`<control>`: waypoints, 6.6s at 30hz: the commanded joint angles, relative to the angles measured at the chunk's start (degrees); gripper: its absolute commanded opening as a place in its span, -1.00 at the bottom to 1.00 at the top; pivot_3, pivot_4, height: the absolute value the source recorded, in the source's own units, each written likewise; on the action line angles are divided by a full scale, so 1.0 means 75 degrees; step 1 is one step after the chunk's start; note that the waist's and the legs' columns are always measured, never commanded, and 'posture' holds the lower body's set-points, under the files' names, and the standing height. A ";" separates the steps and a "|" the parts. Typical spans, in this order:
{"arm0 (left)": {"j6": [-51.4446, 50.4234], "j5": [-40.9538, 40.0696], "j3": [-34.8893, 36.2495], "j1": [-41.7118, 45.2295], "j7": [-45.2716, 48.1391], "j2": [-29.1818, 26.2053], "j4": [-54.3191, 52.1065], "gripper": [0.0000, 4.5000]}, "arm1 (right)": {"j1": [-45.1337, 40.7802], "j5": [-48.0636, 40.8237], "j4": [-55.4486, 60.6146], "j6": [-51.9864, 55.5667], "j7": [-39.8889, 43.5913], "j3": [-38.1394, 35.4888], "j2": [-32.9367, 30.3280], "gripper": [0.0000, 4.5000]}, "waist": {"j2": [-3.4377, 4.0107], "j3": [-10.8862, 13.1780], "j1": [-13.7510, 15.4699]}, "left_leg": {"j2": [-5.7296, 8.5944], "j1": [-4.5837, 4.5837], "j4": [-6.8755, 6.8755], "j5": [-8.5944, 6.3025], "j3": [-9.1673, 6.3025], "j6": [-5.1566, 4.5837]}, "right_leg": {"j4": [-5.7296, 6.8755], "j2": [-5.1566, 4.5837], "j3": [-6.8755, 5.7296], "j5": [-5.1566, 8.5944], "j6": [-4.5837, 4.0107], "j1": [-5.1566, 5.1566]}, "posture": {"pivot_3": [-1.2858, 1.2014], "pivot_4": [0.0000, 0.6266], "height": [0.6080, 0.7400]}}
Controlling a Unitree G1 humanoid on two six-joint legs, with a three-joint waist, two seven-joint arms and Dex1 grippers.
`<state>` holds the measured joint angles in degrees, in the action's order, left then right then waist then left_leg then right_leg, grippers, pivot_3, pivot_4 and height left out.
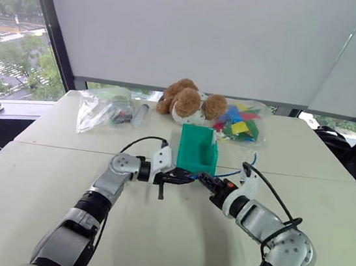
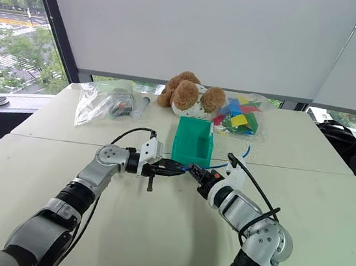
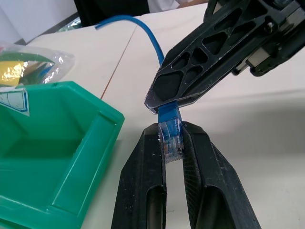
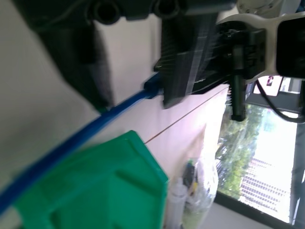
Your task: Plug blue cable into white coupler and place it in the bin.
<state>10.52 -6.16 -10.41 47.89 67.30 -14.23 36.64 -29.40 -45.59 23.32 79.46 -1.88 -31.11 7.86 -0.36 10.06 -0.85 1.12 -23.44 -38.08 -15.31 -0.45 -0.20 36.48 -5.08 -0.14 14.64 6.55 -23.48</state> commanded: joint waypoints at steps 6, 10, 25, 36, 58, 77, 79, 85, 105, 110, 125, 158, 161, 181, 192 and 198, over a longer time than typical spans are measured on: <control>0.0081 -0.0106 0.0024 0.0095 -0.0065 0.0056 -0.0392 -1.00 | -0.0232 -0.0547 -0.0064 -0.0265 -0.0340 0.0238 0.0249 -0.98 | 0.0000 0.0000 0.0009 | -0.0001 0.0000 0.0000 0.0000 0.0000 0.0000 | -0.0002 -0.0002 0.0002 0.0000 0.0000 0.0001 | 0.03 -0.52 1.00; -0.0217 -0.0139 0.0024 0.0100 -0.0048 0.0020 -0.0399 -1.00 | -0.0276 -0.0837 -0.0041 -0.0292 -0.0579 0.0179 0.0199 -0.98 | 0.0000 0.0000 0.0004 | -0.0002 0.0000 0.0000 0.0000 0.0000 0.0000 | -0.0001 -0.0001 0.0002 0.0000 0.0000 0.0000 | 0.03 -0.52 1.00; -0.2198 -0.1007 0.0797 -0.0346 0.0506 -0.1594 -0.2050 0.98 | -0.0684 -0.1318 0.0567 -0.0427 0.0581 0.1617 -0.2660 -1.00 | 0.0011 0.0008 -0.0024 | -0.0006 0.0000 0.0007 0.0000 0.0000 0.0000 | -0.0007 -0.0001 0.0004 0.0001 -0.0001 -0.0002 | 0.03 -0.52 1.00; -0.1359 -0.0762 0.1233 -0.0710 0.1056 -0.3491 -0.0731 0.98 | -0.0784 -0.0067 0.0467 -0.2478 0.3540 0.3944 -0.4913 -1.00 | 0.0010 0.0015 0.0020 | -0.0010 0.0000 0.0015 -0.0001 0.0003 -0.0001 | -0.0028 0.0004 0.0003 0.0002 -0.0001 0.0002 | 0.03 -0.52 1.00; 0.1130 0.0295 0.0970 0.0307 0.1267 -0.2647 0.3687 0.98 | -0.0787 0.0341 0.0558 -0.2802 0.4024 0.4167 -0.5055 -1.00 | 0.0003 0.0018 0.0026 | -0.0006 -0.0006 0.0012 -0.0001 0.0005 -0.0001 | -0.0028 -0.0002 -0.0001 0.0001 0.0000 0.0000 | 0.03 -0.52 1.00; 0.1076 0.0028 0.0736 0.0346 0.2565 -0.0793 0.2544 -0.85 | -0.1218 0.1248 0.0520 -0.3356 0.5157 0.5135 -0.6233 -1.00 | 0.0000 0.0018 0.0047 | 0.0002 -0.0015 -0.0003 -0.0001 0.0005 -0.0001 | -0.0030 -0.0011 -0.0002 0.0001 0.0001 0.0003 | 0.03 -0.52 1.00; 0.0911 0.0082 0.0544 0.0336 0.2604 -0.0370 0.2211 -0.85 | -0.1251 0.1513 0.0437 -0.3590 0.5433 0.5397 -0.6392 -1.00 | -0.0001 0.0018 0.0032 | 0.0001 -0.0015 -0.0003 -0.0001 0.0005 -0.0002 | -0.0030 -0.0009 -0.0003 0.0001 0.0001 0.0003 | 0.03 -0.52 1.00; 0.1355 0.0763 -0.0243 0.0400 0.2214 0.0374 0.2272 -0.85 | -0.0962 0.2318 0.0312 -0.4277 0.6000 0.5998 -0.6684 -1.00 | -0.0001 0.0018 0.0014 | 0.0001 -0.0013 -0.0003 -0.0001 0.0006 -0.0002 | -0.0030 0.0001 -0.0002 0.0001 0.0001 0.0000 | 0.03 -0.52 1.00; 0.1769 0.1358 -0.0722 0.0560 0.2018 0.0409 0.3014 -0.85 | 0.0062 0.3431 -0.0372 -0.5435 0.6746 0.6364 -0.6427 -1.00 | -0.0003 0.0017 0.0037 | -0.0005 -0.0007 -0.0008 -0.0001 0.0001 -0.0002 | -0.0029 0.0000 -0.0002 0.0001 0.0000 0.0008 | 0.03 -0.52 1.00; 0.1778 0.1375 -0.0737 0.0556 0.2081 0.0404 0.3007 -0.85 | 0.0143 0.3627 -0.0498 -0.5637 0.6802 0.6390 -0.6380 -1.00 | -0.0004 0.0016 0.0036 | -0.0006 -0.0006 -0.0009 -0.0001 0.0000 -0.0002 | -0.0029 0.0001 -0.0002 0.0001 0.0000 0.0010 | 0.03 -0.52 1.00; 0.1770 0.1366 -0.0718 0.0583 0.2175 0.0403 0.2995 -0.85 | -0.0153 0.4382 -0.0931 -0.6603 0.7875 0.6830 -0.6467 -1.00 | -0.0004 0.0015 0.0031 | -0.0001 -0.0004 -0.0009 -0.0001 0.0001 -0.0002 | -0.0028 0.0003 -0.0003 0.0001 0.0000 0.0011 | 0.03 -0.52 1.00; 0.1772 0.1344 -0.0709 0.0557 0.2170 0.0398 0.2942 -0.85 | -0.0127 0.4353 -0.2811 -0.7068 0.9186 0.6483 -0.5937 -1.00 | -0.0011 0.0001 0.0026 | -0.0004 0.0010 -0.0010 -0.0001 0.0001 -0.0001 | -0.0022 0.0004 -0.0003 0.0001 0.0000 0.0021 | 0.03 -0.52 1.00; 0.1775 0.1348 -0.0713 0.0568 0.2173 0.0400 0.2948 -0.85 | 0.0035 0.4526 -0.2762 -0.7166 0.9027 0.6665 -0.5834 -1.00 | -0.0012 0.0000 0.0025 | -0.0004 0.0010 -0.0010 -0.0001 0.0001 -0.0001 | -0.0022 0.0004 -0.0003 0.0001 0.0000 0.0021 | 0.03 -0.52 1.00; 0.0860 0.0915 -0.0325 0.0341 0.2291 -0.0196 0.2185 0.19 | 0.0272 0.4276 -0.1997 -0.6410 0.8494 0.6148 -0.5777 -1.00 | -0.0038 -0.0031 0.0008 | -0.0022 0.0032 -0.0009 -0.0001 0.0001 -0.0001 | -0.0011 0.0013 -0.0002 0.0001 -0.0001 0.0034 | 0.03 -0.52 1.00; -0.0320 0.0042 0.0566 -0.0452 0.1821 -0.1651 0.0173 0.98 | -0.1003 0.3836 -0.2100 -0.5579 0.7474 0.5032 -0.5563 -1.00 | -0.0032 -0.0022 0.0021 | -0.0003 0.0006 -0.0009 -0.0001 0.0000 0.0001 | -0.0016 -0.0019 -0.0001 0.0001 -0.0001 0.0011 | 0.03 -0.52 1.00; -0.0860 -0.0232 0.0769 -0.0966 0.1284 -0.1859 -0.0867 0.98 | -0.3494 0.4172 -0.5114 -0.6255 0.6569 0.4486 -0.5159 -1.00 | -0.0027 -0.0019 0.0013 | -0.0002 0.0001 0.0004 0.0002 0.0006 0.0005 | -0.0011 -0.0019 -0.0002 0.0000 -0.0001 -0.0008 | 0.03 -0.52 1.00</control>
<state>4.86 -6.18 -5.85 40.47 77.99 -27.64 33.22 -53.59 -15.26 -11.51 34.96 48.79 3.80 -31.66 -0.57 9.92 -0.75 1.10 -23.43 -38.05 -15.30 -0.40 -0.16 36.40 -5.22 -0.15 14.64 6.54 -23.53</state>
